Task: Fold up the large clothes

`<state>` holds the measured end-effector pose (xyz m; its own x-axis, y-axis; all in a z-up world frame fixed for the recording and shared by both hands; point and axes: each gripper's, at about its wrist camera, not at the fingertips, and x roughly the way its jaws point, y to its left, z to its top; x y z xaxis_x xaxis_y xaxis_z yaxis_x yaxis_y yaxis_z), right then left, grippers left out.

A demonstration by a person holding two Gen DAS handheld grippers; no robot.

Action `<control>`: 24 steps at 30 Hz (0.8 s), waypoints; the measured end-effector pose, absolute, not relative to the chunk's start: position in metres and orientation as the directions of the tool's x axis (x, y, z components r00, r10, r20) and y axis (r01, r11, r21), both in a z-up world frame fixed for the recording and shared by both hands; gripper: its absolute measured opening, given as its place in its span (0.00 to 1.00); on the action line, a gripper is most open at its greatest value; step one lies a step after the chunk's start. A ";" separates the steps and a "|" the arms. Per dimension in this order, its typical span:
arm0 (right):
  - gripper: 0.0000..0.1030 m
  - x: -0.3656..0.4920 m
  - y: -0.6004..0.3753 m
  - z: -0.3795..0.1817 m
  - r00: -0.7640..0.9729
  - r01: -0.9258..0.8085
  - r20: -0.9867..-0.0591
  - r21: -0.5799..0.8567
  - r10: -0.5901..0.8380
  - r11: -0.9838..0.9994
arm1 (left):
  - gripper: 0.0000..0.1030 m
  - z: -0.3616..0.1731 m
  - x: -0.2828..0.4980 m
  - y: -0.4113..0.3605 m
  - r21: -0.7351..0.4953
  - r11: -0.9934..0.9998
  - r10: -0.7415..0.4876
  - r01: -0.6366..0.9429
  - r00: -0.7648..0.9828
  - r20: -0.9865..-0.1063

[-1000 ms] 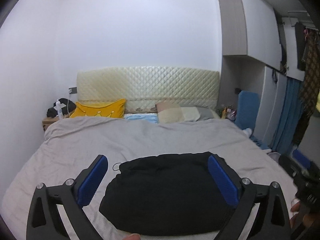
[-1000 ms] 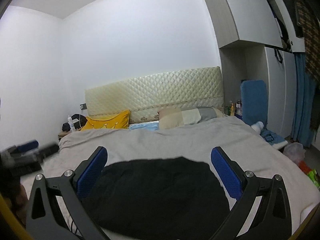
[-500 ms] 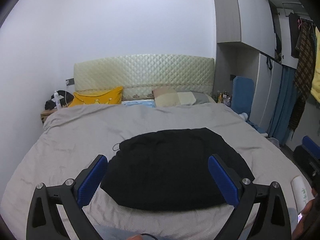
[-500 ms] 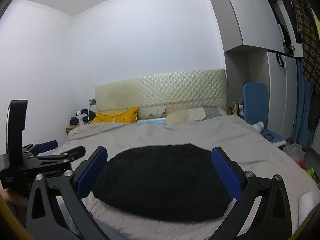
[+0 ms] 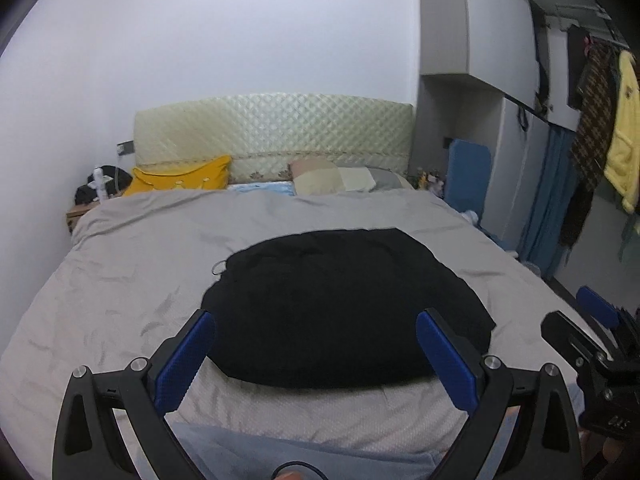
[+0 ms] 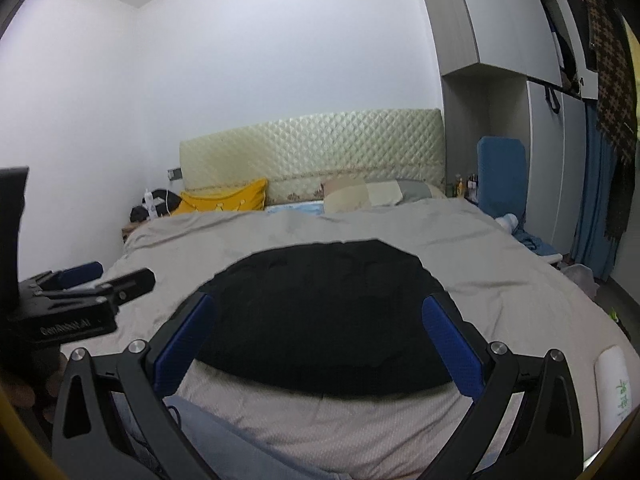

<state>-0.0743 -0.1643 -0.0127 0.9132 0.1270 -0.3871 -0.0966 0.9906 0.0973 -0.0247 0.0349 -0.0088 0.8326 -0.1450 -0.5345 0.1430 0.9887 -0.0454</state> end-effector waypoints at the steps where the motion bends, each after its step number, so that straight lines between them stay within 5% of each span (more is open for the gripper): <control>1: 1.00 -0.076 -0.164 -0.015 0.913 -0.091 -0.389 0.094 0.121 0.991 | 0.99 -0.012 -0.024 0.035 -0.039 0.989 -0.141 0.143 0.826 -0.545; 24: 1.00 -0.085 -0.167 -0.027 0.899 -0.090 -0.416 0.123 0.133 0.988 | 0.99 -0.024 -0.035 0.035 0.020 0.996 -0.060 0.084 0.834 -0.549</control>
